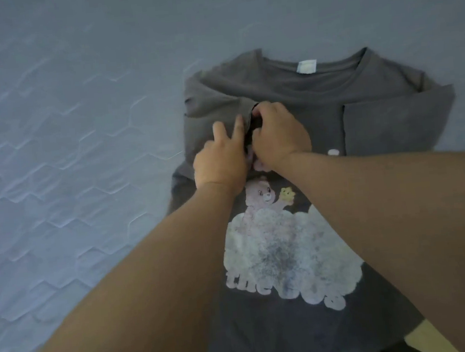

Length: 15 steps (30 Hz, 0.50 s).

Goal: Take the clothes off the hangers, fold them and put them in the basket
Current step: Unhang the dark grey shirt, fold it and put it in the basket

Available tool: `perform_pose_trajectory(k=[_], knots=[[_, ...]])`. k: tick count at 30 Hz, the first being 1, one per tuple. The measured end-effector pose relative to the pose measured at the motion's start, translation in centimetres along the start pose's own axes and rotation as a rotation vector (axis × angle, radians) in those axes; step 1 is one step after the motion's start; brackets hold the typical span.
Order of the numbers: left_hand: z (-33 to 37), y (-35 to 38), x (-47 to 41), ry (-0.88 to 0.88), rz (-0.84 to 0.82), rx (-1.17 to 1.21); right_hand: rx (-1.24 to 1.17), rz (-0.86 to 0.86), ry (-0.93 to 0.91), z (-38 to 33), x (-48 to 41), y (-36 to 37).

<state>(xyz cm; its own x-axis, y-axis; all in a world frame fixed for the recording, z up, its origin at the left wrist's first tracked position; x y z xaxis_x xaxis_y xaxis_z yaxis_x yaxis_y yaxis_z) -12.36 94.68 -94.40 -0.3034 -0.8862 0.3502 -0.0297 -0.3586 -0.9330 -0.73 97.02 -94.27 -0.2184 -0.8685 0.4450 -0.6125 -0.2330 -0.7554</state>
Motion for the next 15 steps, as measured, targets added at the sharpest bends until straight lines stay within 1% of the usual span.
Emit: perform_pose_trajectory(k=[1, 4, 5, 6, 9, 11, 13, 15], knots=[[1.1, 0.8, -0.7, -0.012, -0.036, 0.020, 0.022, 0.032, 0.020, 1.5, -0.3, -1.3], [1.5, 2.6, -2.1, -0.134, -0.209, 0.074, 0.074, 0.085, 0.046, 5.1, -0.9, -3.7], [1.6, 2.5, -2.4, -0.147, -0.225, 0.068, 0.096, 0.106, 0.052, 6.2, -1.1, -4.4], [2.1, 1.9, -2.9, -0.135, -0.194, 0.043, 0.121, 0.134, 0.065, 7.6, -1.2, -5.4], [2.6, -1.2, -4.2, -0.098, 0.084, -0.005, 0.221, 0.254, 0.067, 10.9, -1.5, -8.2], [1.8, -2.6, -5.5, -0.126, 0.175, -0.015, 0.306, 0.330, 0.092, 13.0, -2.0, -10.0], [0.7, -3.2, -7.0, -0.152, 0.167, -0.041, 0.382, 0.360, 0.161, 15.4, -2.9, -11.8], [-0.5, -3.3, -8.6, -0.149, 0.091, -0.057, 0.433, 0.341, 0.219, 17.1, -3.8, -13.0]])
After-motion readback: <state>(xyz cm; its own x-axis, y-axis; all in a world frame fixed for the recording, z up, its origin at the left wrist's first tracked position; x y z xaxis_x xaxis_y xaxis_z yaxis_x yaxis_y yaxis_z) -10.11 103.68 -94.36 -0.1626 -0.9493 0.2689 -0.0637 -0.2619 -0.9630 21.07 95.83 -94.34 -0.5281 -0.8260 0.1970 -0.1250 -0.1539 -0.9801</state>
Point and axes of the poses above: each hand's wrist, its own x-axis away from the middle knuckle, its own y-axis out of the palm, z = x × y, the point moved 6 cm from there along -x, towards the middle knuckle, and after that the axes turned 11 degrees about y, right-handed, at the moved point
